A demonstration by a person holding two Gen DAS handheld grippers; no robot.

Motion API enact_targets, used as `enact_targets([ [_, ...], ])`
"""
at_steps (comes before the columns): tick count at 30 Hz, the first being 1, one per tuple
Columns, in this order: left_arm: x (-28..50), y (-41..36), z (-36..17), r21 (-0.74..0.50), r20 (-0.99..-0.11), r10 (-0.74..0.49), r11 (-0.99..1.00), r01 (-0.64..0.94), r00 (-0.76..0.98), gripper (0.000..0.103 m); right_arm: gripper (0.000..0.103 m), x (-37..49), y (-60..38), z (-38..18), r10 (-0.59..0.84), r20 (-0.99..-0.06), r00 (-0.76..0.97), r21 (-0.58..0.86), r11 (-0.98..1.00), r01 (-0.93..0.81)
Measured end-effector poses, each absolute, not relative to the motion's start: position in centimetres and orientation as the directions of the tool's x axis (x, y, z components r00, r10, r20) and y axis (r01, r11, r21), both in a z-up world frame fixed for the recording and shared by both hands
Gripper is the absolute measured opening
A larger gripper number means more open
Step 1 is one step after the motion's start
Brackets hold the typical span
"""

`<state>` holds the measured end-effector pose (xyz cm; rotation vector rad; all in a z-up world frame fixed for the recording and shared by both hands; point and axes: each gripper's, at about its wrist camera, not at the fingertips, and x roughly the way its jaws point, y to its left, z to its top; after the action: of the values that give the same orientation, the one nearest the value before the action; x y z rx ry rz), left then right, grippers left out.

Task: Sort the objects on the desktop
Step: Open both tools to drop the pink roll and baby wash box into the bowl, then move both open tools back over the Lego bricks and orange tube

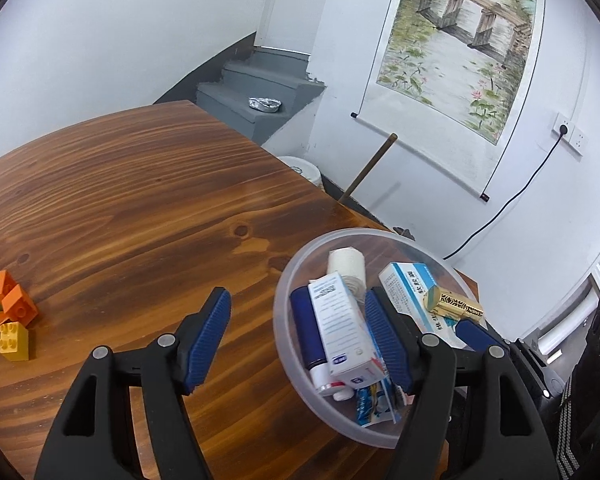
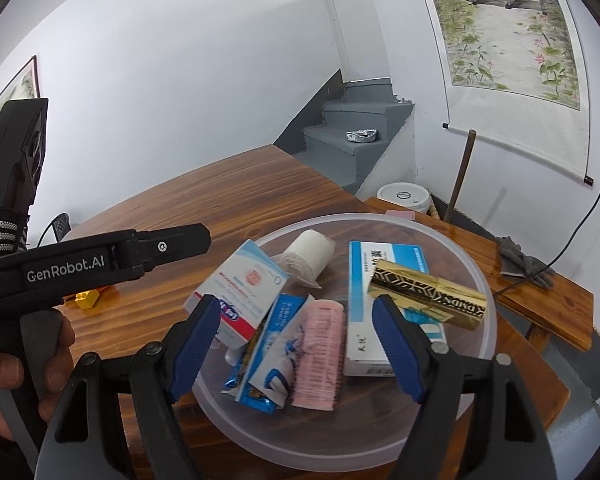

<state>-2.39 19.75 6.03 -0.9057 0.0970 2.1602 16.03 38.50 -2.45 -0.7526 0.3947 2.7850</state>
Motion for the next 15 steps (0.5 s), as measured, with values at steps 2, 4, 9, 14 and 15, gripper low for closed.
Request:
enact_targets([
  [2, -2.6, 18.9, 6.1, -0.206, -0.632, 0.627, -0.703, -0.68, -0.456, 0.073, 0.082, 15.9, 38.0, -2.3, 0.139, -0.517, -0.845, 0.2, -0.94, -0.277],
  [4, -2.8, 18.1, 6.2, -0.201, -0.631, 0.617, -0.715, -0.67, -0.469, 0.073, 0.082, 15.7, 37.3, -2.1, 0.131, -0.512, -0.849, 0.196, -0.944, -0.264],
  [9, -3.5, 15.7, 6.2, -0.19, -0.633, 0.592, -0.743, -0.641, -0.499, 0.073, 0.082, 14.9, 35.5, -1.6, 0.101, -0.504, -0.858, 0.185, -0.957, -0.222],
  [14, -4.3, 13.1, 5.9, -0.16, -0.639, 0.554, -0.774, -0.612, -0.534, 0.073, 0.082, 13.9, 33.8, -1.2, 0.066, -0.503, -0.862, 0.182, -0.967, -0.18],
  [15, -4.6, 12.3, 5.8, -0.152, -0.641, 0.542, -0.784, -0.602, -0.543, 0.073, 0.082, 13.7, 33.4, -1.1, 0.06, -0.502, -0.863, 0.179, -0.969, -0.172],
])
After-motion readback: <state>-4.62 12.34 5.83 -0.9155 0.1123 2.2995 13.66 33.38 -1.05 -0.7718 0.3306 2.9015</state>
